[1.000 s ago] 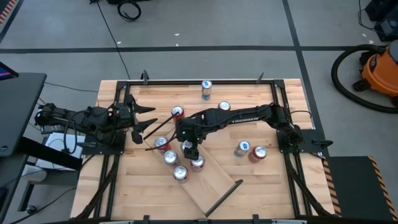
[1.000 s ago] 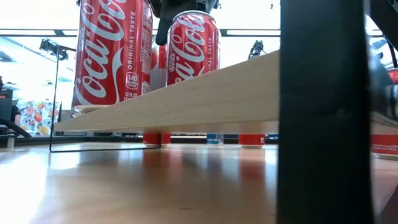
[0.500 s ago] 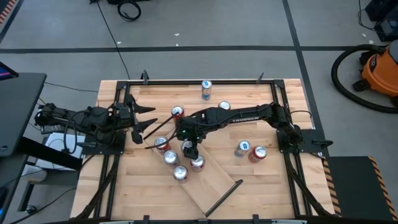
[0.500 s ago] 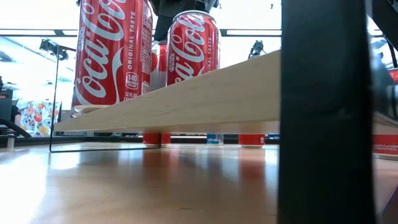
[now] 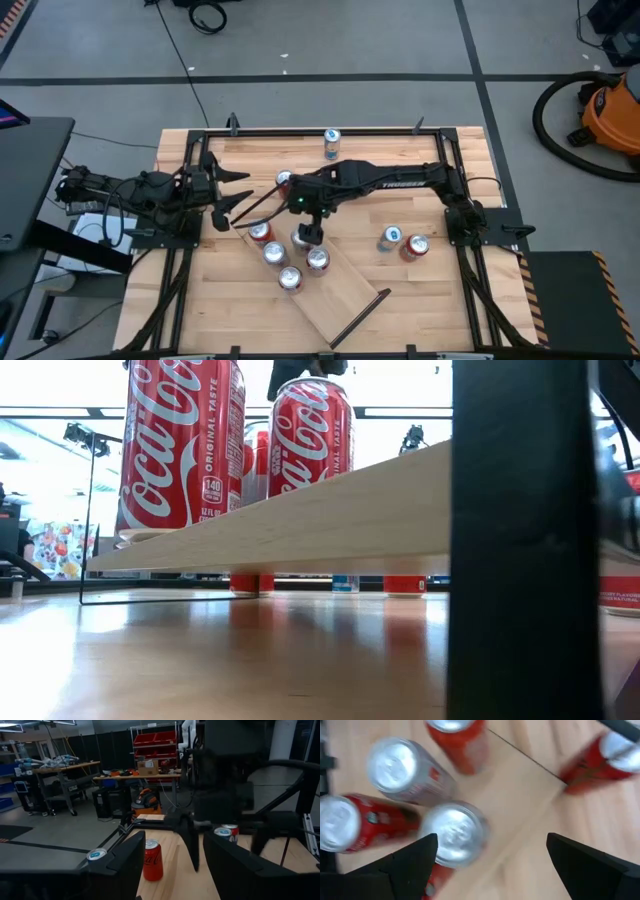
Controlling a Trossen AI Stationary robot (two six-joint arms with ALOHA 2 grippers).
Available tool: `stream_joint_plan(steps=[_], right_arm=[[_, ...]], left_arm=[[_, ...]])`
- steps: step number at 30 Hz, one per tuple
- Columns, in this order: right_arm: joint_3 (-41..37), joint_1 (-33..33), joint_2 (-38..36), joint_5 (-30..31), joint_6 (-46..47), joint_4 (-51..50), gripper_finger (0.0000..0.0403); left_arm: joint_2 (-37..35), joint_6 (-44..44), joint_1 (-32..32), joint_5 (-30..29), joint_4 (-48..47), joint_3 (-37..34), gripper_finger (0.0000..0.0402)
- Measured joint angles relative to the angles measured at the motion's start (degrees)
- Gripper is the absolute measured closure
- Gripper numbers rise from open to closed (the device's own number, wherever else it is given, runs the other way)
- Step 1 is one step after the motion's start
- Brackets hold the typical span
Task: Place canned beverage on shelf
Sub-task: Put the right red and black soda can on the shelf
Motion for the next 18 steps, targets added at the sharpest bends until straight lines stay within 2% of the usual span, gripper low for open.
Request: stream_joint_plan(steps=[4, 11, 18], right_arm=[[-0.29, -0.32, 0.07, 4.54, -0.34, -9.02, 0.0018], [-0.93, -0.60, 0.06, 10.01, -0.03, -9.86, 0.0025], [-5.30, -1.07, 0.74, 7.62, -0.94, -5.07, 0.0027]], left_arm=[[0.00, 0.00, -0.01, 0.00, -0.04, 0.00, 0.0192], [0.00, 0.00, 0.00, -0.01, -0.04, 0.00, 0.0192], [0.00, 0.00, 0.00, -0.02, -0.06, 0.00, 0.0191]])
